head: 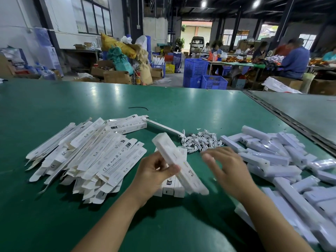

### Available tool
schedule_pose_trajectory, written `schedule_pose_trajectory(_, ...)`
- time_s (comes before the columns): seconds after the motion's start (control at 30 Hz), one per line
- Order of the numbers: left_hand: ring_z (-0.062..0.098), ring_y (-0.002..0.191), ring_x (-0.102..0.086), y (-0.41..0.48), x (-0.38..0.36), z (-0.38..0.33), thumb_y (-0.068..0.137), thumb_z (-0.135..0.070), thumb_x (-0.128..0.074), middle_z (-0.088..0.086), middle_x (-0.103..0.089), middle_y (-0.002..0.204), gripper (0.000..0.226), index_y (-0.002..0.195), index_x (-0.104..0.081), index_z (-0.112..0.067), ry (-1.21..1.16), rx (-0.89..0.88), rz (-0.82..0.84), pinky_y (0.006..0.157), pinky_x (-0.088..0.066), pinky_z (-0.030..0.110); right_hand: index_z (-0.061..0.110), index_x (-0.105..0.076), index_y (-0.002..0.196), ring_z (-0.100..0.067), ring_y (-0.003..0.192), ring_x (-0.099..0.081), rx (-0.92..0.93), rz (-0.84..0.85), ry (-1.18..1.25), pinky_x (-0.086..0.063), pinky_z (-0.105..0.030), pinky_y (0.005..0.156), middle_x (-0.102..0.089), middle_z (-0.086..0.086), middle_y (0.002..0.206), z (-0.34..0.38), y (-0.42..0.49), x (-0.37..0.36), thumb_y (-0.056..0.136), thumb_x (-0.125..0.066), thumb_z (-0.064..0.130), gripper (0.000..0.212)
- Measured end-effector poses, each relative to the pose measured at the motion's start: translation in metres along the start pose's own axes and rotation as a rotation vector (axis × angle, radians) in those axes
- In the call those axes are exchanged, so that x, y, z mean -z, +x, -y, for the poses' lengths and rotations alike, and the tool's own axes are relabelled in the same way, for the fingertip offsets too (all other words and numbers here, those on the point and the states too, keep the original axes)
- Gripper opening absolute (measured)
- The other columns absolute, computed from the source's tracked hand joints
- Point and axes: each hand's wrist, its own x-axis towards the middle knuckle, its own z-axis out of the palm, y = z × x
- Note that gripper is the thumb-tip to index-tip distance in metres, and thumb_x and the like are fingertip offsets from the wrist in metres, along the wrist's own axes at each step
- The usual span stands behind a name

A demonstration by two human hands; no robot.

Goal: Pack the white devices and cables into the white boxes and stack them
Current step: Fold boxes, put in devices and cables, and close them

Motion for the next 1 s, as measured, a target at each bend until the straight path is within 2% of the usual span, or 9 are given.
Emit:
schedule_pose_trajectory(0.1, 0.008, 0.084, -0.068, 0.002, 0.002, -0.003, 0.067, -0.049, -0.073, -0.001, -0.075, 0.089, 0.037, 0.094, -0.069, -0.024, -0.112, 0.053, -0.067, 0.072, -0.056, 0.023, 0.035, -0.058, 0.131, -0.027, 0.145, -0.024, -0.377, 0.128, -0.382, -0.022, -0.051, 0.115, -0.043, 0.0, 0.149, -0.029, 0.003, 0.005, 0.096, -0.048, 0.051, 0.039)
schedule_pose_trajectory(0.17, 0.014, 0.095, -0.071, 0.005, 0.001, -0.005, 0.071, -0.045, -0.069, 0.004, -0.076, 0.097, 0.044, 0.102, -0.061, -0.015, -0.3, 0.111, -0.114, 0.077, -0.059, 0.032, 0.037, -0.047, 0.139, -0.031, 0.15, -0.004, -0.548, 0.248, -0.435, -0.008, -0.051, 0.119, -0.024, -0.005, 0.159, -0.046, 0.0, 0.009, 0.096, -0.05, 0.046, 0.044)
schedule_pose_trajectory(0.23, 0.019, 0.099, -0.072, 0.006, 0.001, -0.007, 0.073, -0.047, -0.065, 0.008, -0.076, 0.103, 0.048, 0.106, -0.055, -0.015, -0.374, 0.135, -0.15, 0.075, -0.061, 0.04, 0.035, -0.042, 0.143, -0.033, 0.148, -0.011, -0.63, 0.255, -0.492, -0.009, -0.048, 0.118, -0.024, -0.01, 0.158, -0.058, -0.003, 0.012, 0.097, -0.048, 0.042, 0.047)
schedule_pose_trajectory(0.33, 0.019, 0.088, -0.074, 0.006, 0.001, -0.011, 0.072, -0.051, -0.063, 0.006, -0.077, 0.098, 0.052, 0.106, -0.051, -0.014, -0.368, 0.157, -0.219, 0.055, -0.058, 0.031, 0.035, -0.044, 0.14, -0.029, 0.133, -0.034, -0.684, 0.199, -0.6, -0.019, -0.041, 0.106, -0.046, -0.006, 0.141, -0.061, -0.002, 0.014, 0.094, -0.044, 0.026, 0.047)
schedule_pose_trajectory(0.47, 0.018, 0.077, -0.075, 0.009, 0.004, -0.01, 0.072, -0.047, -0.064, 0.005, -0.078, 0.089, 0.047, 0.101, -0.051, -0.014, -0.41, 0.237, -0.339, 0.043, -0.052, 0.023, 0.035, -0.052, 0.131, -0.028, 0.121, -0.042, -0.726, 0.11, -0.59, -0.016, -0.039, 0.081, -0.061, -0.002, 0.127, -0.06, 0.0, 0.012, 0.084, -0.043, 0.004, 0.057)
schedule_pose_trajectory(0.53, 0.022, 0.079, -0.076, 0.011, 0.006, -0.008, 0.069, -0.048, -0.068, 0.008, -0.078, 0.09, 0.05, 0.101, -0.052, -0.014, -0.421, 0.262, -0.384, 0.042, -0.05, 0.022, 0.034, -0.058, 0.126, -0.027, 0.12, -0.046, -0.742, 0.105, -0.583, -0.017, -0.039, 0.086, -0.063, -0.001, 0.125, -0.06, -0.001, 0.013, 0.086, -0.045, 0.004, 0.051)
schedule_pose_trajectory(0.63, 0.021, 0.073, -0.076, 0.012, 0.008, -0.005, 0.062, -0.046, -0.073, 0.008, -0.077, 0.084, 0.05, 0.094, -0.054, -0.012, -0.463, 0.26, -0.411, 0.043, -0.051, 0.021, 0.033, -0.059, 0.126, -0.025, 0.117, -0.054, -0.688, 0.082, -0.584, -0.028, -0.041, 0.095, -0.063, 0.0, 0.126, -0.055, -0.001, 0.015, 0.09, -0.049, 0.01, 0.044)
schedule_pose_trajectory(0.8, 0.014, 0.066, -0.074, 0.013, 0.011, -0.003, 0.059, -0.039, -0.076, 0.001, -0.075, 0.073, 0.047, 0.092, -0.059, -0.011, -0.532, 0.226, -0.453, 0.047, -0.054, 0.021, 0.023, -0.061, 0.126, -0.032, 0.107, -0.061, -0.472, -0.044, -0.367, -0.043, -0.039, 0.081, -0.063, -0.006, 0.124, -0.025, 0.003, 0.008, 0.094, -0.056, 0.017, 0.034)
schedule_pose_trajectory(1.0, 0.015, 0.076, -0.073, 0.015, 0.011, -0.003, 0.065, -0.025, -0.076, 0.002, -0.074, 0.085, 0.041, 0.101, -0.061, -0.012, -0.654, 0.183, -0.462, 0.053, -0.058, 0.025, 0.014, -0.068, 0.118, -0.027, 0.085, -0.068, -0.07, -0.174, -0.053, -0.054, -0.037, 0.077, -0.067, 0.0, 0.115, 0.02, -0.004, -0.005, 0.084, -0.075, 0.014, 0.035)
